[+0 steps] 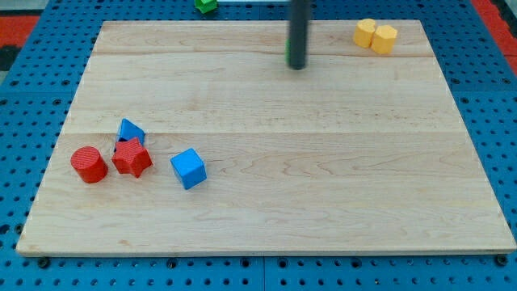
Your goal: Place the green circle into the heart to the bottom left
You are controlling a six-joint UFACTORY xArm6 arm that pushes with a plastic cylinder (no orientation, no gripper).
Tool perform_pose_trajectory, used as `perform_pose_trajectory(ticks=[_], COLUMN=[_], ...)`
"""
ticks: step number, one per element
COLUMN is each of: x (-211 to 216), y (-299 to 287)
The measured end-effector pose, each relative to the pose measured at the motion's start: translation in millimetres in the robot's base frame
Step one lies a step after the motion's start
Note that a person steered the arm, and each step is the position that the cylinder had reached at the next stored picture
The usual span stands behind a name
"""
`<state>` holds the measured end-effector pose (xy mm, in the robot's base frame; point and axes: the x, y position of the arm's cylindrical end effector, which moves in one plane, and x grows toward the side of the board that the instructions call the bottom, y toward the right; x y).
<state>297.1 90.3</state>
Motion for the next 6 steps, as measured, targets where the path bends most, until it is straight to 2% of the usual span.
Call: perform_pose_trajectory(ticks=[1, 2, 3, 6], x=[-0.5, -22.0, -22.5, -11.8], y=[-77.0, -67.9, 35.6, 40.7])
